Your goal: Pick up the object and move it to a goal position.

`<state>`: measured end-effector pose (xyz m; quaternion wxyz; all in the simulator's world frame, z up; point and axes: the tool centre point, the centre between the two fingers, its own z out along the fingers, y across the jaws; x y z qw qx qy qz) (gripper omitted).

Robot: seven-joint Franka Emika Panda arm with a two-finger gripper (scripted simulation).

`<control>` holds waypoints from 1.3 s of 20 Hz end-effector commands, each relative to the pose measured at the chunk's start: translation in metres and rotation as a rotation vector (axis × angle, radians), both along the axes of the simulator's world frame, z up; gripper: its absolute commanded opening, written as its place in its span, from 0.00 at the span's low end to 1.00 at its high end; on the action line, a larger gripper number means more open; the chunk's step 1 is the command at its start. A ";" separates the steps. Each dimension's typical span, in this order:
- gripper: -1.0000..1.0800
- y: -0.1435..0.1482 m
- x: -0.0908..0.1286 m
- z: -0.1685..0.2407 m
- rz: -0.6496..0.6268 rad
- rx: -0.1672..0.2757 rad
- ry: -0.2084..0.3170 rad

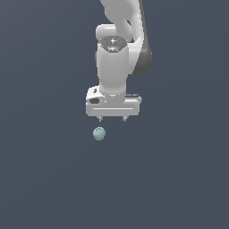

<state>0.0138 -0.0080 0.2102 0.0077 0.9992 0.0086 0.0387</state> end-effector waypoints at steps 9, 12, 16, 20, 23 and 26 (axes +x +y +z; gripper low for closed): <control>0.96 -0.013 0.004 0.017 0.005 -0.001 -0.017; 0.96 -0.013 0.005 0.019 0.011 -0.002 -0.019; 0.96 -0.013 0.004 0.015 -0.002 0.000 -0.016; 0.96 -0.019 0.003 0.004 -0.047 0.006 -0.009; 0.96 -0.024 0.001 -0.009 -0.100 0.012 0.000; 0.96 -0.032 -0.002 -0.025 -0.169 0.020 0.011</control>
